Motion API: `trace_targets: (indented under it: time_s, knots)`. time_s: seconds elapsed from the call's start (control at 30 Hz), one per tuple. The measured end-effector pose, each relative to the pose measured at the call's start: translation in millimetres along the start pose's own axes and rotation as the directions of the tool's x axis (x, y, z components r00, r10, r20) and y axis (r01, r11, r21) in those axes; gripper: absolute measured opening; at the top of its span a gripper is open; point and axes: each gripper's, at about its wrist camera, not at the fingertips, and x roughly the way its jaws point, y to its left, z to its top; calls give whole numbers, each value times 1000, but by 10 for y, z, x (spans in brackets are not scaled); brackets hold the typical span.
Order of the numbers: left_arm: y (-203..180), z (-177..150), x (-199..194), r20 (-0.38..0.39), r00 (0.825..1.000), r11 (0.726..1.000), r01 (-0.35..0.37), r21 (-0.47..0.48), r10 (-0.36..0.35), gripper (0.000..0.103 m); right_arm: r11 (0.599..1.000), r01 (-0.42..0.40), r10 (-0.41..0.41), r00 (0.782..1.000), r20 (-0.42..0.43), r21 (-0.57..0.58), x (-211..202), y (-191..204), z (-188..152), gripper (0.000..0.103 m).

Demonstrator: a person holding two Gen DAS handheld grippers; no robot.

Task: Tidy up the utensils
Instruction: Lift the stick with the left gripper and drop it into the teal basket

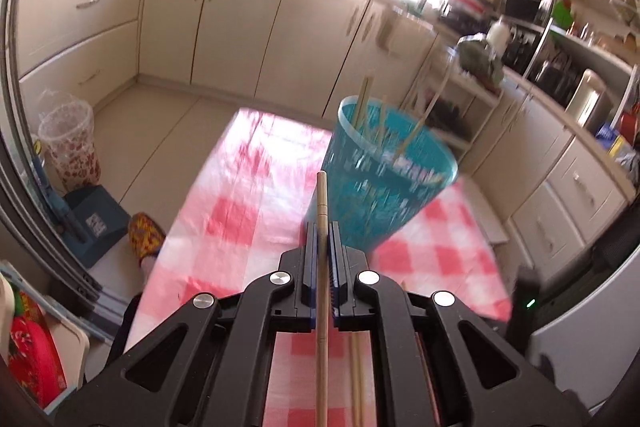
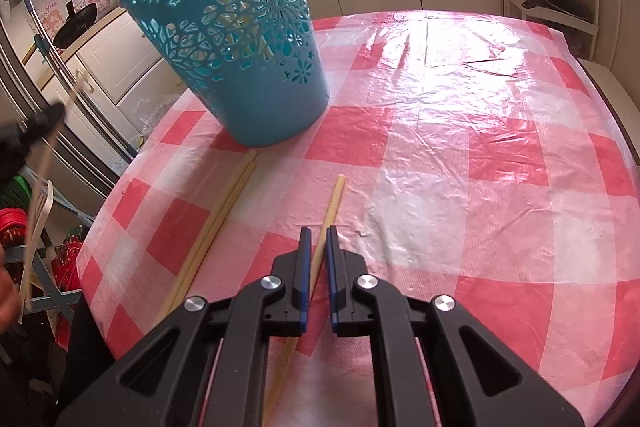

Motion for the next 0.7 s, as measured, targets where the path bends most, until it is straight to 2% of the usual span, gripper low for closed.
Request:
trace_targets:
  time_s: [0.13,0.37,0.43,0.57,0.7]
  knots:
    - [-132,243,-165,73,996,999,43,8,-44,5,1000,-6,6,1000,1,5,-4,-25,2,8]
    - [-325,530,-178,143,987,997,68,21,-70,5,1000,-8,8,1000,2,6,-9,-21,-3,8]
    - [-393,653,-192,184,980,997,71,25,-74,5,1000,-9,9,1000,2,7,-10,-27,-2,8]
    - [-564,992,-148,290,953,996,83,37,-90,5,1000,-15,15,1000,2,10,-12,-33,-1,8]
    - [-700,1253,83,348,934,996,75,39,-84,5,1000,-29,29,1000,2,5,-16,-27,2,13]
